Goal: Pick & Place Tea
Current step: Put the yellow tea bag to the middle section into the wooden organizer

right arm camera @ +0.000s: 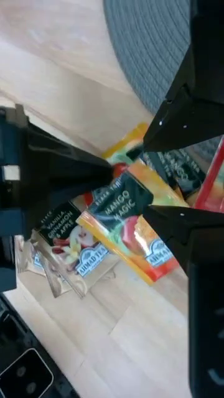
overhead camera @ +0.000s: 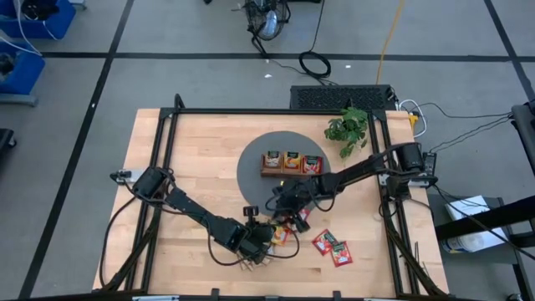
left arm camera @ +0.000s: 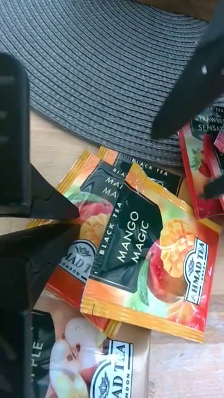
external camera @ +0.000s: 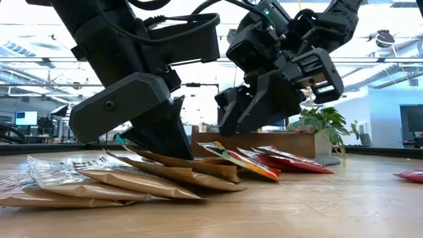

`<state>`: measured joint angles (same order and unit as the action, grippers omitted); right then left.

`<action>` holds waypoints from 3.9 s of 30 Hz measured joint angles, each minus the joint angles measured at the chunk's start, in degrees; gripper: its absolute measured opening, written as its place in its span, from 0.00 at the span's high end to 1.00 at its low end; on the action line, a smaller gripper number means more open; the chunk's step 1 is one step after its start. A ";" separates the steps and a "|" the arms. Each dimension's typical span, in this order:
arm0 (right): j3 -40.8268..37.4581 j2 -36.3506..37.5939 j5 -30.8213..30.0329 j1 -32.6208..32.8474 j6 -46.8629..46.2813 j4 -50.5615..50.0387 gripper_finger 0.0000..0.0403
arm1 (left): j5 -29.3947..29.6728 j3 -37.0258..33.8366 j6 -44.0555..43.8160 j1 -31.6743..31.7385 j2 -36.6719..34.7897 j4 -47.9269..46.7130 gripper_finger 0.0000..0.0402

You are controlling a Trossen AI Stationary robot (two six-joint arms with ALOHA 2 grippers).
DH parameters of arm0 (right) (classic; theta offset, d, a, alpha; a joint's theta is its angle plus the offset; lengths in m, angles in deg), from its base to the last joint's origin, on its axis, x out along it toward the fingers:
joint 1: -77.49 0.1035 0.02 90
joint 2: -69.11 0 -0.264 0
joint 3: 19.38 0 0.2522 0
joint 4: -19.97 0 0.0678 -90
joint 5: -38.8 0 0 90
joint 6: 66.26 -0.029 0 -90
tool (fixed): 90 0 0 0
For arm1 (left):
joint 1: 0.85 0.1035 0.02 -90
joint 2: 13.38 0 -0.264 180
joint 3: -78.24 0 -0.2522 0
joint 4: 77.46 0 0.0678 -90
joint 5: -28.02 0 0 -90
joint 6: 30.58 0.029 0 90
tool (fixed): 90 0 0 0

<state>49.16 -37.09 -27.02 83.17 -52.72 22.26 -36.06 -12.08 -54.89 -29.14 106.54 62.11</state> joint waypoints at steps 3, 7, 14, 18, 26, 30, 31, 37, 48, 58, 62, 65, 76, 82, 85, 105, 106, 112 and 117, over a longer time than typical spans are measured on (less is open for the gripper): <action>0.02 -0.02 0.18 -1.00 1.31 0.39 0.65 | 0.00 -0.02 0.14 0.02 0.02 0.00 0.92; 0.02 -0.65 5.95 -3.25 1.19 0.71 0.65 | -0.08 -0.04 0.52 0.04 0.05 0.08 0.92; 0.07 -4.38 8.08 -3.73 0.42 6.09 0.61 | -0.09 -0.07 0.73 0.04 0.09 0.40 0.92; 0.10 -6.18 9.02 -3.68 -1.70 9.52 0.57 | -0.07 -0.09 1.09 0.04 0.11 0.60 0.92; 0.11 -7.49 8.96 -2.95 -2.32 10.76 0.55 | -0.08 -0.09 1.31 0.04 0.13 0.84 0.92; 0.11 -7.48 8.98 -1.33 -2.00 10.49 0.58 | -0.07 -0.09 1.31 0.04 0.13 0.83 0.92; 0.11 -7.48 8.98 -0.94 -1.83 10.52 0.60 | -0.05 -0.09 1.31 0.04 0.13 0.83 0.92; 0.07 -8.15 5.93 0.60 -0.85 10.47 0.66 | 0.00 -0.09 1.33 0.04 0.15 0.83 0.92; 0.09 -7.58 2.83 0.82 -2.43 12.78 0.98 | 0.02 -0.09 1.33 0.04 0.15 0.81 0.92; 0.09 2.35 -0.31 2.40 -1.42 5.78 1.00 | 0.19 -0.09 1.33 0.04 0.15 0.37 0.92; 0.09 7.47 -4.65 3.53 -0.10 -0.18 1.00 | 1.39 -0.11 1.34 -0.02 0.20 0.39 0.92; 0.09 10.35 -9.08 4.62 1.33 -4.87 1.00 | 3.13 -0.24 1.35 -0.46 -0.48 -0.51 0.92; 0.09 15.39 -20.87 6.29 2.54 -11.76 1.00 | 18.40 -0.28 -0.38 -2.82 -8.05 -0.37 0.88; 0.10 18.89 -25.61 7.91 2.71 -13.65 1.00 | 23.93 -0.24 -2.72 -2.78 -10.79 0.54 0.72; 0.11 19.96 -27.64 9.28 3.58 -14.64 1.00 | 23.84 -0.22 -2.84 -2.86 -11.28 2.54 0.61; 0.11 20.48 -30.45 11.31 5.60 -10.74 1.00 | 14.27 -0.15 2.16 1.22 -11.26 10.03 0.46; 0.11 20.48 -30.45 11.31 5.60 -10.73 1.00 | 14.29 -0.15 2.18 1.38 -11.25 9.95 0.50; 0.11 20.48 -30.33 12.05 5.64 -10.64 1.00 | 14.14 -0.15 2.64 1.29 -11.25 8.77 0.80; 0.11 20.48 -30.40 12.93 6.14 -10.27 1.00 | 14.16 -0.15 4.62 1.42 -11.26 8.79 0.97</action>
<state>49.27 -16.61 -57.42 96.10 -46.57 11.99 -21.90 -12.23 -50.27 -27.72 95.28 70.89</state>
